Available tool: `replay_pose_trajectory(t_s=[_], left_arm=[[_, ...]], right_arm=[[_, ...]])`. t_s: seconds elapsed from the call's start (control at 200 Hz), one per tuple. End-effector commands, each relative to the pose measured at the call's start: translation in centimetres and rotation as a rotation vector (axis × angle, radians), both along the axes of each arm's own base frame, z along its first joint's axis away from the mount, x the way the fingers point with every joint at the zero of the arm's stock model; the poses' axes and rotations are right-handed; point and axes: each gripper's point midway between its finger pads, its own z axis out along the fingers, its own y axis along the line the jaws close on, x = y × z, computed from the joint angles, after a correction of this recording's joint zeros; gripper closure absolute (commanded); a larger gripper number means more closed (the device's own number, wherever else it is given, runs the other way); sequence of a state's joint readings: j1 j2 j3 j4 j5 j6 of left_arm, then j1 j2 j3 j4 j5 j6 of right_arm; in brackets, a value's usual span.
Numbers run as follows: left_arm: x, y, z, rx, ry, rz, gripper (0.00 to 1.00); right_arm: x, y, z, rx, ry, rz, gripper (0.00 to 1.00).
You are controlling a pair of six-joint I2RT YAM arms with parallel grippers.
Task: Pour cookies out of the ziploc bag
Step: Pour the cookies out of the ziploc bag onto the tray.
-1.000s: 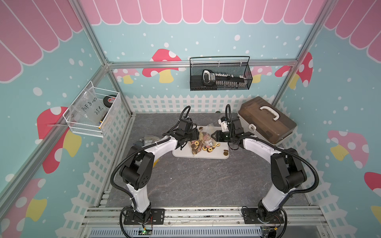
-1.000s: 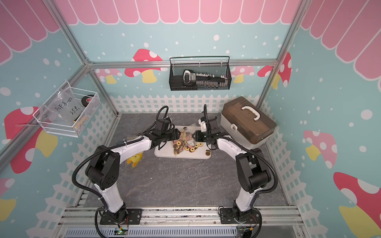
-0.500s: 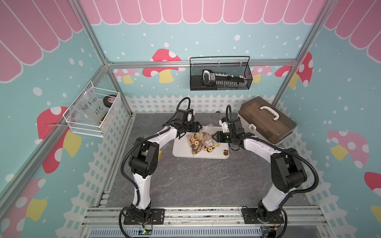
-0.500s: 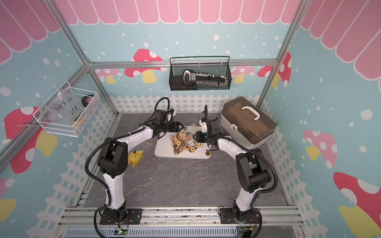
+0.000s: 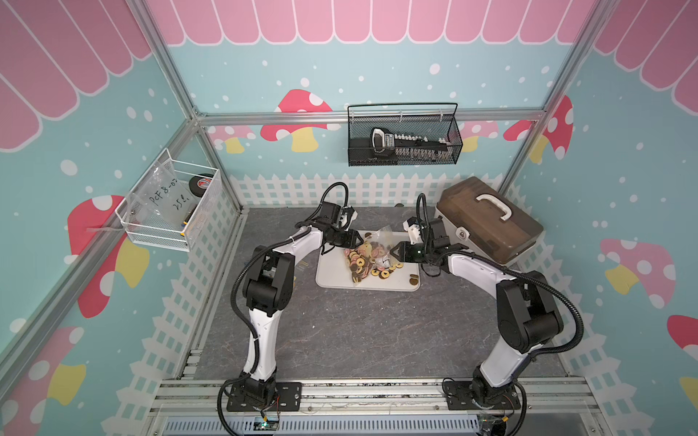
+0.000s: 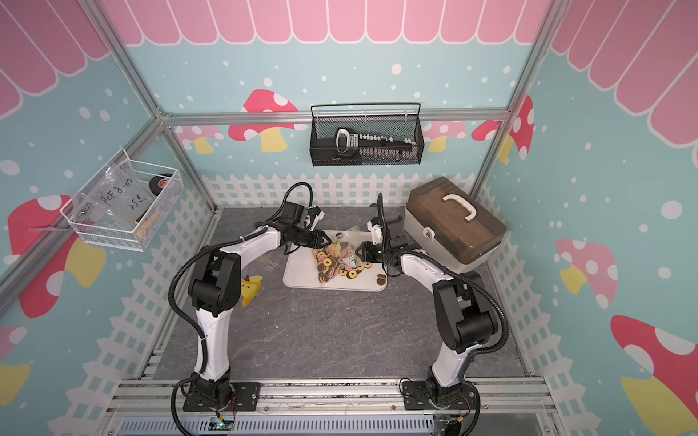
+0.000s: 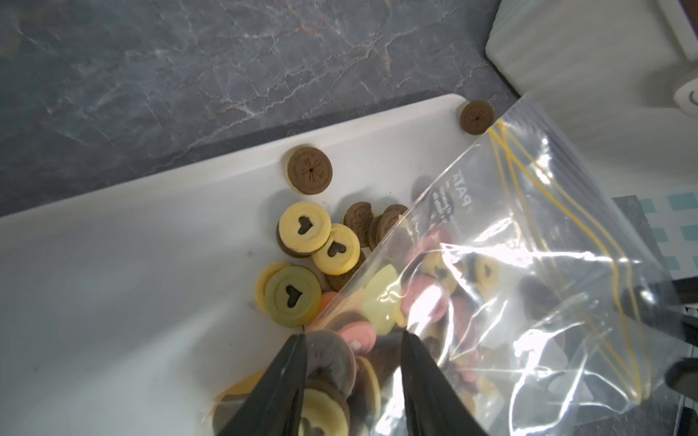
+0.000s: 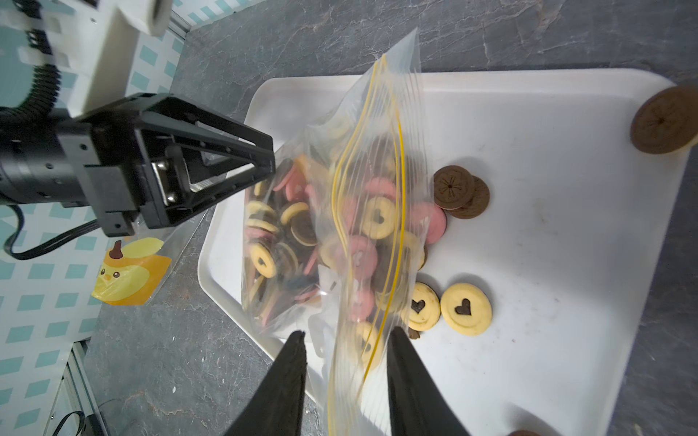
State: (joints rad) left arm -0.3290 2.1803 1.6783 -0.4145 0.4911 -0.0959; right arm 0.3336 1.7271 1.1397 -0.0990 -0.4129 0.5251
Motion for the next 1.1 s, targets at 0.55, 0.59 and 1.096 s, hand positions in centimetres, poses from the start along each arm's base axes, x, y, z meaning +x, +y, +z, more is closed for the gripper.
replay_pose_trajectory(t_s=[0.55, 0.59, 1.096], left_arm=[[-1.1, 2.1, 1.9, 0.176, -0.063, 0.056, 1.00], [-1.2, 2.3, 2.1, 0.174, -0.072, 0.059, 1.00], [0.4, -0.9, 2.8, -0.073, -0.058, -0.075, 0.19]], right_arm=[[-0.1, 0.1, 0.9, 0.017, -0.033, 0.014, 0.68], [-0.1, 0.1, 0.8, 0.017, -0.032, 0.015, 0.68], [-0.2, 0.1, 0.9, 0.019, -0.034, 0.018, 0.68]])
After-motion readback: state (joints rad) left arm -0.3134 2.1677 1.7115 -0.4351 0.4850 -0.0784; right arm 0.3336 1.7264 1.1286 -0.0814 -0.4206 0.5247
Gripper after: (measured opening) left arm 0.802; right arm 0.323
